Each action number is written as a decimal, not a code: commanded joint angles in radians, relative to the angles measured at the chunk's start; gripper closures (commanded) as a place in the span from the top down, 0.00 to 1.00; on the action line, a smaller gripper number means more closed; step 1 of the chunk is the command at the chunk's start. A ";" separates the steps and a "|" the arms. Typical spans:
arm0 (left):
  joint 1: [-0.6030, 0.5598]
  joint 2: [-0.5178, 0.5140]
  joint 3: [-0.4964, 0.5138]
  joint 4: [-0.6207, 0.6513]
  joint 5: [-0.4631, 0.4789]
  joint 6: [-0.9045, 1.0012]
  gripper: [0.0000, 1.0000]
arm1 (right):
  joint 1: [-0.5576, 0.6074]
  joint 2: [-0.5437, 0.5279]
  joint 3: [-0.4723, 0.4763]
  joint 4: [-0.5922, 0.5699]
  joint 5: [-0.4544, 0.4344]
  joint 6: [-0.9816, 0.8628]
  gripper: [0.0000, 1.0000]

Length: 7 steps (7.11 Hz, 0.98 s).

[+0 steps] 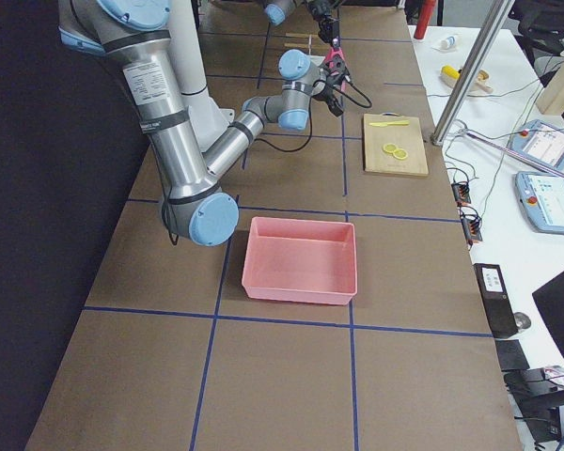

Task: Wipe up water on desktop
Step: 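Carry the towel to table center with left gripper while right gripper approaches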

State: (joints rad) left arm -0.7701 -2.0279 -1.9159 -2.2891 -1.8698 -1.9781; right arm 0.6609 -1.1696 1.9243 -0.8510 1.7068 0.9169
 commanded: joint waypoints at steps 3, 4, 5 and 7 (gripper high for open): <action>0.045 -0.052 0.049 -0.012 -0.221 0.020 0.00 | -0.156 0.039 -0.002 0.046 -0.176 -0.148 1.00; 0.042 -0.057 0.054 -0.013 -0.297 0.095 0.00 | -0.162 0.038 -0.002 0.046 -0.171 -0.186 1.00; 0.041 -0.058 0.055 -0.016 -0.328 0.148 0.00 | -0.167 0.036 -0.002 0.044 -0.168 -0.214 1.00; 0.041 -0.066 0.063 -0.018 -0.330 0.191 0.00 | -0.187 0.034 -0.002 0.038 -0.110 -0.312 0.99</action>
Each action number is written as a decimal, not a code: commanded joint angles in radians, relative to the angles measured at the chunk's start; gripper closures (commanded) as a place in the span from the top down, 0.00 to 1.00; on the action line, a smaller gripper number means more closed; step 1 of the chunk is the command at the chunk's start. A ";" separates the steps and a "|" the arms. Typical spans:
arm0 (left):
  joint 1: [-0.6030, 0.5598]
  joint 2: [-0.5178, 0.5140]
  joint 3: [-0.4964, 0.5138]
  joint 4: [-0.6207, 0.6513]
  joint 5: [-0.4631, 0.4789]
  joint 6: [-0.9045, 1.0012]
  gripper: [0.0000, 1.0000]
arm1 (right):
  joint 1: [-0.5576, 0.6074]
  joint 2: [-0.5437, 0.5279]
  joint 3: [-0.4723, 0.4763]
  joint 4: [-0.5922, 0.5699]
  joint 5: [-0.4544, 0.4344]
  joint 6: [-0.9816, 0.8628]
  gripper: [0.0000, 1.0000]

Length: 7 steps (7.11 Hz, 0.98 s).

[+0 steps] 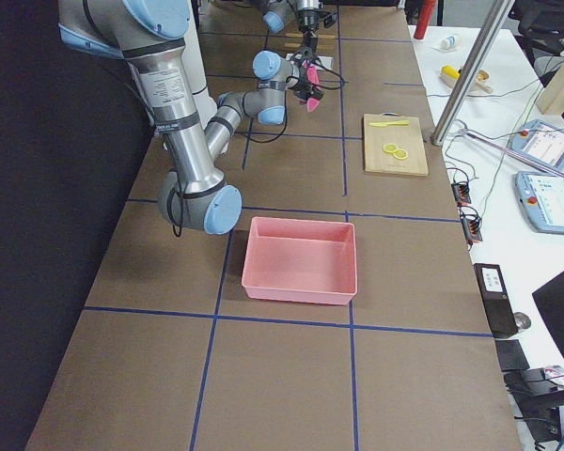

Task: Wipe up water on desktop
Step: 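Carry the towel to table center with left gripper while right gripper approaches, then grasp the towel with the right gripper beside the left gripper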

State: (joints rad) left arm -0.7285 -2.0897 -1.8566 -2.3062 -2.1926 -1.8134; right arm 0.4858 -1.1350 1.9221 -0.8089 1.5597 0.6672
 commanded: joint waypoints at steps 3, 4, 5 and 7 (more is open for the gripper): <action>0.001 -0.027 0.017 -0.002 -0.007 0.026 0.00 | -0.045 -0.003 -0.005 -0.012 0.100 -0.084 0.99; 0.003 -0.030 0.017 -0.002 -0.007 0.026 0.00 | -0.049 0.004 -0.018 -0.010 0.094 -0.084 0.99; 0.006 -0.032 0.022 -0.002 -0.007 0.028 0.00 | -0.049 0.004 -0.020 -0.010 0.091 -0.086 0.99; 0.026 -0.032 0.023 -0.002 -0.009 0.049 0.00 | -0.049 0.009 -0.026 -0.010 0.089 -0.084 0.99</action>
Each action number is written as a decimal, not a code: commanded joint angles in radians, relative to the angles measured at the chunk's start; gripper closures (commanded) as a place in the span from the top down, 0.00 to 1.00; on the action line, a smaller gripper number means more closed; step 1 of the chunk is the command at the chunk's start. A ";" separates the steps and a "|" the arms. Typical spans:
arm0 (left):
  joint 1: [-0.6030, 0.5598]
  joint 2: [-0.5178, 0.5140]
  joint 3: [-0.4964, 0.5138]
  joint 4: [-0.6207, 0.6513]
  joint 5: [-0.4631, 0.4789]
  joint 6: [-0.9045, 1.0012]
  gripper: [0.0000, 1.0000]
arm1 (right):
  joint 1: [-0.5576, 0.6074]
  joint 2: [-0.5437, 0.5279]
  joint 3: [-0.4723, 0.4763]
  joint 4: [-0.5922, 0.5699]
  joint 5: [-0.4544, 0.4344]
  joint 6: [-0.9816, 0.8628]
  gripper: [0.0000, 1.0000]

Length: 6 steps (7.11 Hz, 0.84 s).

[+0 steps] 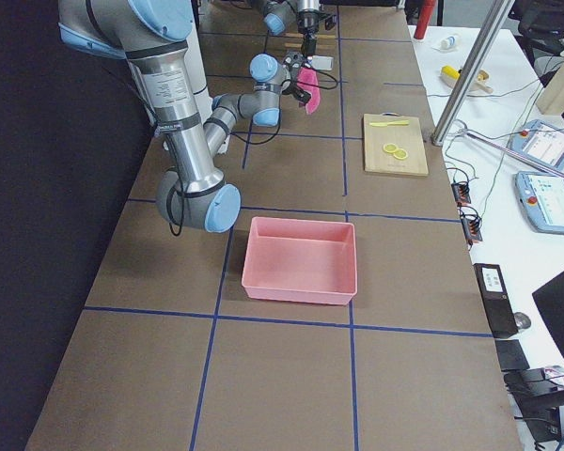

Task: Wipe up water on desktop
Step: 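Grasp the towel with the right gripper beside the left gripper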

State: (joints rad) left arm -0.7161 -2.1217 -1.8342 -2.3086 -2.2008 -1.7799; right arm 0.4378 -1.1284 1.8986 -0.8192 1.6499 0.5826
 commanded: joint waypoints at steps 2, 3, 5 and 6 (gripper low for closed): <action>0.040 0.002 0.003 0.000 0.000 0.019 0.00 | -0.001 0.001 -0.007 0.000 -0.009 -0.001 0.99; 0.043 0.000 0.003 0.000 0.000 0.019 0.00 | -0.001 0.001 -0.010 0.000 -0.016 0.000 0.99; 0.047 -0.001 0.001 0.000 0.003 0.016 0.00 | -0.001 0.004 -0.009 0.000 -0.016 0.002 0.98; 0.047 -0.003 0.003 0.000 0.003 0.014 0.00 | -0.005 0.004 -0.009 0.002 -0.016 0.006 0.92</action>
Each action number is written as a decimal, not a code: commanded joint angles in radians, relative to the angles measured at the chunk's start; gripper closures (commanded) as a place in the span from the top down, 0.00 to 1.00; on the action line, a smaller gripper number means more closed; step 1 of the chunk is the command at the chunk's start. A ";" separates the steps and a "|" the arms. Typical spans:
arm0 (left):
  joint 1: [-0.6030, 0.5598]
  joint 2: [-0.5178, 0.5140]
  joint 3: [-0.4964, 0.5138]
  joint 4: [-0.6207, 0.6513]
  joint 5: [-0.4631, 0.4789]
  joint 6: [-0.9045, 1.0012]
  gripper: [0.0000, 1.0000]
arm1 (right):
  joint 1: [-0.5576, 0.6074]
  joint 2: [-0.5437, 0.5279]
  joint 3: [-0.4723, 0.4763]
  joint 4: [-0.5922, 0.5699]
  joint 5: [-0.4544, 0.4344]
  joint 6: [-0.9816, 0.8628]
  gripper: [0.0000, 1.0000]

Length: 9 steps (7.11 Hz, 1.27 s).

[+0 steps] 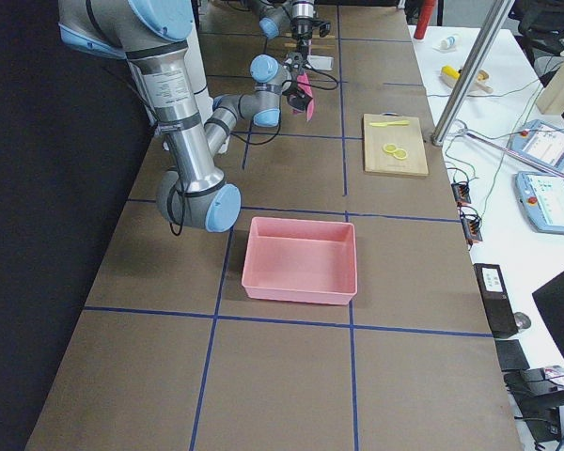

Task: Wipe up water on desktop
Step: 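Grasp the towel with the right gripper beside the left gripper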

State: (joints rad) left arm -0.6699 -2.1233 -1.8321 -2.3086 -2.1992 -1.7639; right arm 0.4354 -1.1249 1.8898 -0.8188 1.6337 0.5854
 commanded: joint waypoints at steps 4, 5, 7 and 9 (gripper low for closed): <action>0.001 0.003 0.002 0.000 0.001 0.000 0.00 | -0.010 -0.003 0.003 0.004 0.002 0.014 0.01; 0.001 0.003 0.007 0.000 0.001 0.000 0.00 | -0.010 -0.003 0.005 0.004 0.002 0.016 0.00; 0.001 0.002 0.008 0.000 0.001 0.000 0.00 | -0.012 -0.003 0.006 0.004 0.002 0.040 0.00; 0.001 0.002 0.008 0.000 0.001 0.000 0.22 | -0.012 -0.003 0.006 0.004 0.002 0.054 0.00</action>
State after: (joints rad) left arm -0.6688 -2.1213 -1.8240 -2.3080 -2.1982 -1.7641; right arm 0.4237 -1.1275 1.8957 -0.8146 1.6352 0.6338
